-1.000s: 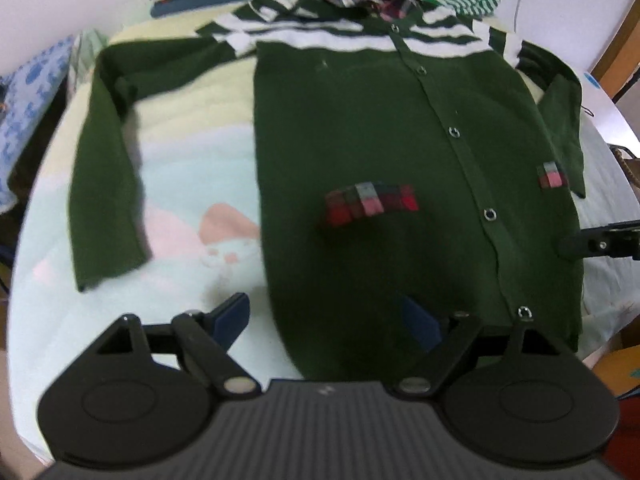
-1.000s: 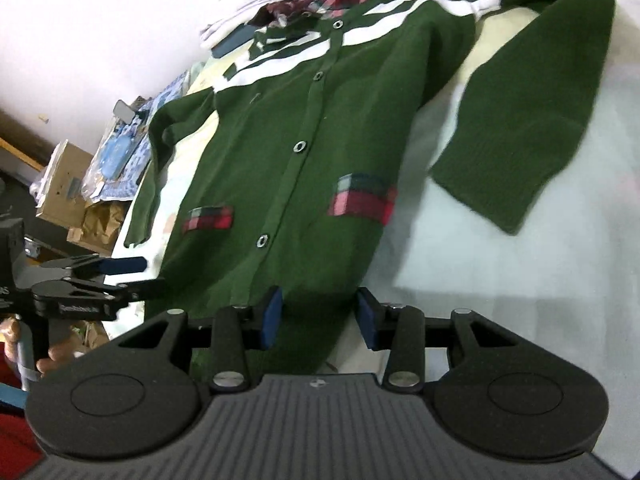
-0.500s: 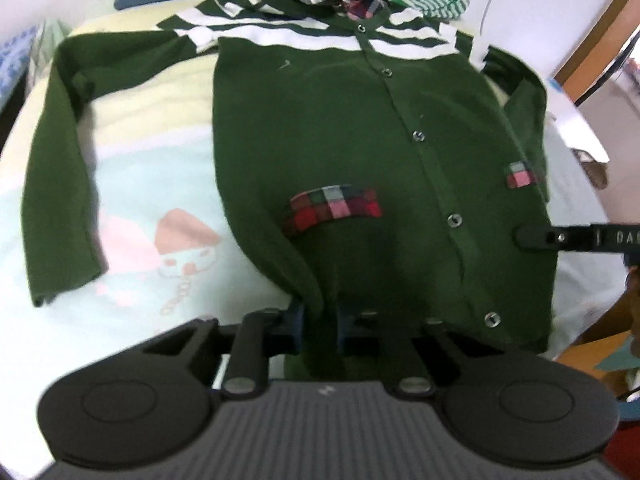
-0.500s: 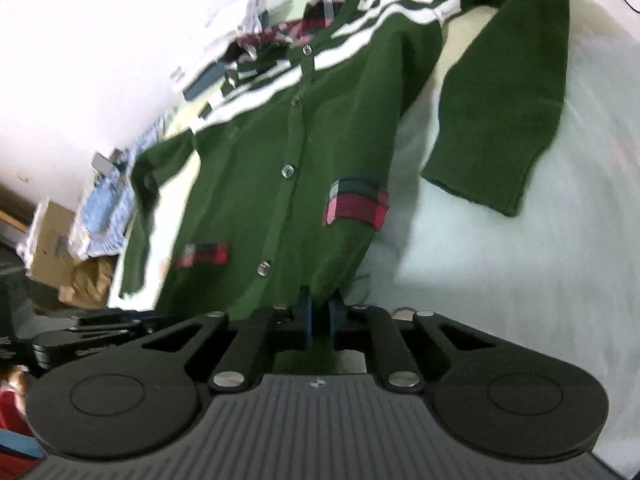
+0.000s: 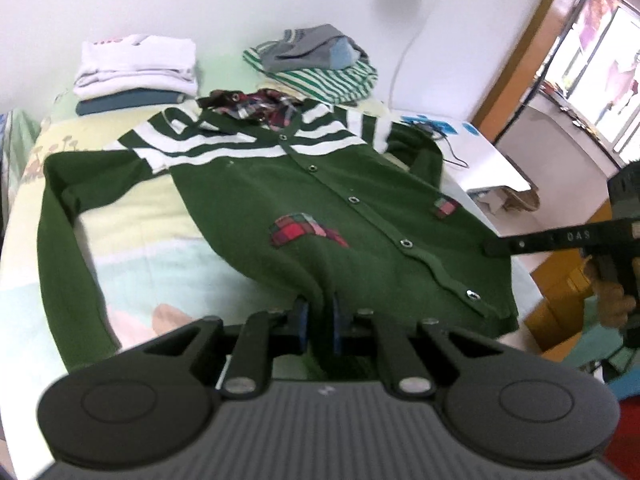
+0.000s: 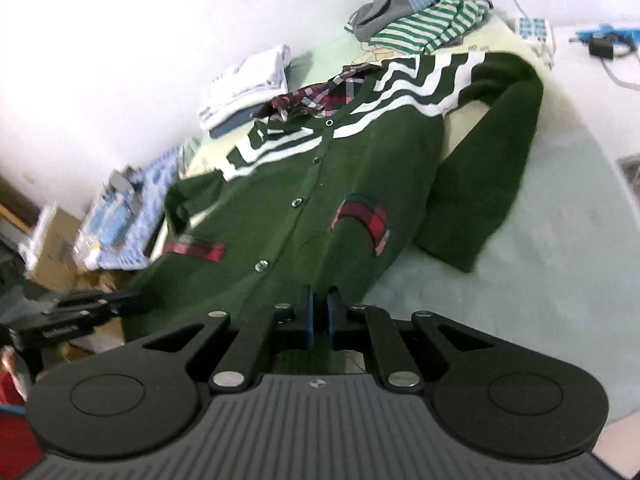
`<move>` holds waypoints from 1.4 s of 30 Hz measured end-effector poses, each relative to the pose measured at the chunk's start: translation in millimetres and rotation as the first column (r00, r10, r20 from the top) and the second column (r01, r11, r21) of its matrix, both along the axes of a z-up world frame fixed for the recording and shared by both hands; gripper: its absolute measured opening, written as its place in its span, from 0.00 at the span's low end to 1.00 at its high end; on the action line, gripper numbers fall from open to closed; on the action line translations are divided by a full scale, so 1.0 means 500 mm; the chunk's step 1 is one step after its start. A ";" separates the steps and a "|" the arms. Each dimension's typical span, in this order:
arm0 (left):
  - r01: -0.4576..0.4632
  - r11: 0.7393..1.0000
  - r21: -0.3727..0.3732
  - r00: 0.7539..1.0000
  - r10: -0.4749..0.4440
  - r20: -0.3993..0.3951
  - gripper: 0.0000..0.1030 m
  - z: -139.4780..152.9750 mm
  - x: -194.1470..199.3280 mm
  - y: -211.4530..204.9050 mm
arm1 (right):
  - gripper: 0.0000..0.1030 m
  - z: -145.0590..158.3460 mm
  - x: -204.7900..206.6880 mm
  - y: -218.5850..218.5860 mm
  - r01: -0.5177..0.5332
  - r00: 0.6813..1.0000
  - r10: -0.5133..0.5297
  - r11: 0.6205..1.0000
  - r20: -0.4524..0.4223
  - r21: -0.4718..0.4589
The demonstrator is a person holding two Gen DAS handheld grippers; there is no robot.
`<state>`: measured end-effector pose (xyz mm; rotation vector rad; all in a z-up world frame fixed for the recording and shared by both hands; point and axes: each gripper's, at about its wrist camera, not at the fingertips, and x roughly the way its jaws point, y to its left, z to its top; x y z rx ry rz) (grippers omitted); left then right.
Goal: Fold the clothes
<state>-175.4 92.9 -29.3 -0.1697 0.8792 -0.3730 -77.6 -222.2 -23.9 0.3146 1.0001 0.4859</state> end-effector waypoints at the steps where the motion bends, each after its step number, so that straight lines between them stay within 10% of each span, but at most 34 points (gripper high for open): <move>1: 0.009 1.000 0.004 1.000 -0.009 -0.013 0.05 -0.007 0.000 -0.001 | 0.07 0.002 -0.002 0.005 -0.019 1.000 0.019 0.999 0.001 -0.040; 11: 0.007 0.995 0.103 0.973 0.017 -0.231 0.06 -0.165 0.030 0.005 | 0.13 -0.137 -0.006 0.065 -0.119 0.988 0.093 0.969 -0.127 -0.217; 16: 0.015 0.990 0.138 0.982 0.012 -0.190 0.09 -0.137 0.019 0.024 | 0.35 -0.107 -0.008 -0.041 0.119 0.990 -0.129 0.983 -0.062 -0.137; 20: 0.018 0.987 0.160 0.993 0.001 -0.117 0.09 -0.102 0.033 0.031 | 0.34 -0.131 0.002 -0.088 0.222 0.972 -0.231 0.964 -0.048 -0.143; 36: 0.104 0.982 0.158 0.978 -0.072 -0.197 0.24 -0.187 0.086 -0.043 | 0.34 -0.186 -0.014 0.066 0.095 0.995 -0.093 0.968 0.019 -0.232; 42: 0.114 0.980 0.163 0.977 -0.080 -0.200 0.31 -0.196 0.084 -0.052 | 0.33 -0.188 -0.002 0.046 0.137 0.989 -0.144 0.982 -0.045 -0.133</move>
